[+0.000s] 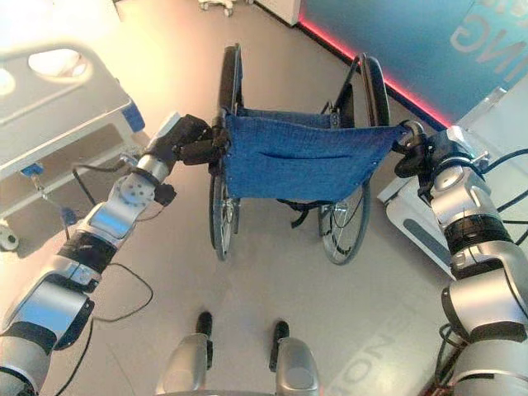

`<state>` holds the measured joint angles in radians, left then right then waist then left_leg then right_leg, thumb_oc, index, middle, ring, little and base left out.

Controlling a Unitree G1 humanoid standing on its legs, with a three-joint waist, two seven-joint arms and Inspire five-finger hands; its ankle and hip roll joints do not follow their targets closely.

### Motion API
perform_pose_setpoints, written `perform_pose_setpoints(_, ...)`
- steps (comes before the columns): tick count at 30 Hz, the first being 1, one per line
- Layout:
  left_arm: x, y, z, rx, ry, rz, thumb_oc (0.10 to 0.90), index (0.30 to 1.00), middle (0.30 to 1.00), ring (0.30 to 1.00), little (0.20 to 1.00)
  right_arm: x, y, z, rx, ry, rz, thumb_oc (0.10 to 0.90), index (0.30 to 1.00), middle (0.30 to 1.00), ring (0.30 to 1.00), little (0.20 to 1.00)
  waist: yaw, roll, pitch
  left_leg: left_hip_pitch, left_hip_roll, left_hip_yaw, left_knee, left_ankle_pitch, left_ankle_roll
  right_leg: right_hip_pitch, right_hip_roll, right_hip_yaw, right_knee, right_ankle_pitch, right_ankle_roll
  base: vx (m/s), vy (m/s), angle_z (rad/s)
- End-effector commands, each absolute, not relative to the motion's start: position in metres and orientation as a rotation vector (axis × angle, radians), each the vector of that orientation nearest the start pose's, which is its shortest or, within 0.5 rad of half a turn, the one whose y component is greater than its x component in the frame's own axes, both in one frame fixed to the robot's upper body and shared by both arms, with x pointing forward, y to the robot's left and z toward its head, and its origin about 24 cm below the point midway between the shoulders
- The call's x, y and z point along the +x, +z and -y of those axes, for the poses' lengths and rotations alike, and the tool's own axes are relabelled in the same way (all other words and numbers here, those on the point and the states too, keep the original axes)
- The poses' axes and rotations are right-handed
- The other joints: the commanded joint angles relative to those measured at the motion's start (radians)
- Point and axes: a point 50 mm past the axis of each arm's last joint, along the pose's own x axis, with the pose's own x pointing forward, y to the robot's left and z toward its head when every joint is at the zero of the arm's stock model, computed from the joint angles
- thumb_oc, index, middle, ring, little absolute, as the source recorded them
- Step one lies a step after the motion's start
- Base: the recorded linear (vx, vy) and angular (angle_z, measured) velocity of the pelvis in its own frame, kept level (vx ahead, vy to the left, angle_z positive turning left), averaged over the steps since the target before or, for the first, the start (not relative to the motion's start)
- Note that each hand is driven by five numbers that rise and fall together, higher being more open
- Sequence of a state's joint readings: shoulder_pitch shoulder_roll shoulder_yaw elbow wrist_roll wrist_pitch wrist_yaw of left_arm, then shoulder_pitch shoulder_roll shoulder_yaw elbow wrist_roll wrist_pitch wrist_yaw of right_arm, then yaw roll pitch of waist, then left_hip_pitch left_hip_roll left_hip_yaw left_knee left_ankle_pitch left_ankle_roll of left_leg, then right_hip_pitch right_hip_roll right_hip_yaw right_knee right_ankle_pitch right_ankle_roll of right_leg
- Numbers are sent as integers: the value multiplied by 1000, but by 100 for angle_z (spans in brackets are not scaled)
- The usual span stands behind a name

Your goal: Push the wheelchair next to the bed

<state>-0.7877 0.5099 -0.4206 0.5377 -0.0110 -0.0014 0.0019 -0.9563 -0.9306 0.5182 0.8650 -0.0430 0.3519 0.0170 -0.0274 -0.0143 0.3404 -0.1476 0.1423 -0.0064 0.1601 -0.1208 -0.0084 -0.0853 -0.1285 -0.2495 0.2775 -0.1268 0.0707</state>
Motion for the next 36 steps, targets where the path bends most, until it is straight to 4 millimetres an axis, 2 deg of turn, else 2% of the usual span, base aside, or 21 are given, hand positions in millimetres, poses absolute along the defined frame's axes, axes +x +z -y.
perform_pose_setpoints(1,354,64,-201,983,-271,-202,400,300,300,300,300,392,206,229,-1368,144,-34,400,300,300,300,300,53,-34,-13,73,87,37,78,121,-38,-45,-19,37,-54,63,-19,250,-226,42)
perform_pose_setpoints(2,354,61,-197,981,-284,-200,400,300,300,300,300,393,203,231,-1368,135,-37,400,300,300,300,300,47,-26,-19,93,91,52,75,129,-45,-31,-12,23,-60,54,-25,248,-221,24)
perform_pose_setpoints(5,352,55,-194,972,-286,-207,400,300,300,300,300,395,195,228,-1365,134,-40,400,300,300,300,300,65,-18,-26,108,3,6,48,97,-39,0,10,29,-75,49,-25,274,-214,20)
perform_pose_setpoints(6,351,53,-193,969,-282,-214,400,300,300,300,300,396,191,224,-1360,135,-38,400,300,300,300,300,79,-18,-25,99,-45,-10,43,81,-30,23,25,37,-89,47,-27,231,-157,10)
perform_pose_setpoints(8,351,52,-193,963,-275,-218,400,300,300,300,300,397,187,220,-1342,129,-32,400,300,300,300,300,89,-13,-24,77,-106,-19,24,80,-22,43,52,42,-106,46,-32,273,-160,9)
perform_pose_setpoints(9,351,51,-194,957,-270,-220,400,300,300,300,300,396,187,218,-1340,125,-20,400,300,300,300,300,100,-7,-16,48,-144,-13,20,92,-20,66,75,48,-116,40,-37,267,-140,10)
perform_pose_setpoints(10,351,51,-194,955,-268,-219,400,300,300,300,300,396,187,217,-1338,122,-14,400,300,300,300,300,106,-3,-11,29,-160,-9,18,102,-21,78,87,51,-121,37,-38,270,-140,6)
perform_pose_setpoints(12,350,51,-197,956,-267,-223,400,300,300,300,300,397,187,216,-1306,94,9,400,300,300,300,300,148,15,12,-83,-211,14,14,177,-32,143,140,67,-134,13,-52,328,-170,-9)
perform_pose_setpoints(13,350,50,-197,956,-268,-225,400,300,300,300,300,397,187,216,-1302,93,10,400,300,300,300,300,155,17,16,-96,-216,18,12,188,-34,152,147,69,-133,8,-55,372,-166,-34)
perform_pose_setpoints(15,346,44,-198,961,-272,-239,400,300,300,300,300,398,186,213,-1275,100,16,400,300,300,300,300,193,31,18,-156,-236,35,-3,251,-40,195,185,84,-131,-16,-69,375,-109,-55)
perform_pose_setpoints(18,336,32,-203,959,-272,-278,400,300,300,300,300,401,185,206,-1263,139,26,400,300,300,300,300,237,49,-1,-158,-247,71,-36,288,-34,242,219,95,-122,-47,-80,519,-6,-95)
perform_pose_setpoints(21,331,27,-205,962,-274,-294,400,300,300,300,300,402,185,202,-1293,163,44,400,300,300,300,300,259,42,-22,-149,-246,123,-6,234,-2,267,207,80,-102,-67,-79,377,72,-32)
perform_pose_setpoints(24,329,23,-212,944,-264,-320,400,300,300,300,300,401,178,198,-1275,192,53,400,300,300,300,300,287,6,-44,-148,-255,112,73,142,50,291,173,63,-42,-90,-71,482,102,30)
perform_pose_setpoints(25,331,27,-216,958,-268,-322,400,300,300,300,300,400,174,198,-1285,208,54,400,300,300,300,300,302,-14,-52,-140,-258,101,83,117,74,300,162,56,-1,-84,-54,395,43,-14)
perform_pose_setpoints(27,330,27,-218,972,-276,-328,400,300,300,300,300,398,170,198,-1300,232,54,400,300,300,300,300,309,-26,-67,-123,-260,93,64,118,85,297,154,43,43,-39,-27,392,67,-14)
perform_pose_setpoints(28,329,27,-218,997,-282,-323,400,300,300,300,300,396,166,200,-1297,247,49,400,300,300,300,300,310,-47,-81,-107,-278,71,51,112,105,293,143,57,115,35,15,366,74,1)
perform_pose_setpoints(29,329,27,-218,1000,-283,-321,400,300,300,300,300,396,165,201,-1293,246,48,400,300,300,300,300,311,-48,-86,-109,-279,66,50,113,107,290,145,62,120,52,22,349,60,14)
perform_pose_setpoints(30,328,27,-219,1008,-281,-318,400,300,300,300,300,395,162,203,-1281,246,44,400,300,300,300,300,312,-58,-93,-106,-286,50,50,110,114,276,135,71,153,101,46,265,3,10)
perform_pose_setpoints(31,328,27,-220,1011,-271,-316,400,300,300,300,300,393,159,204,-1275,250,41,400,300,300,300,300,309,-59,-99,-95,-281,27,55,100,120,238,100,66,184,137,59,323,-18,3)
perform_pose_setpoints(32,328,26,-220,1011,-264,-316,400,300,300,300,300,393,157,203,-1277,253,41,400,300,300,300,300,305,-57,-98,-87,-276,15,61,90,121,212,75,59,186,142,59,327,-75,3)
perform_pose_setpoints(36,334,34,-223,1027,-234,-300,400,300,300,300,300,396,161,199,-1283,239,69,400,300,300,300,300,270,-36,-59,-29,-243,-50,85,50,102,69,-6,67,100,124,45,208,-171,-3)
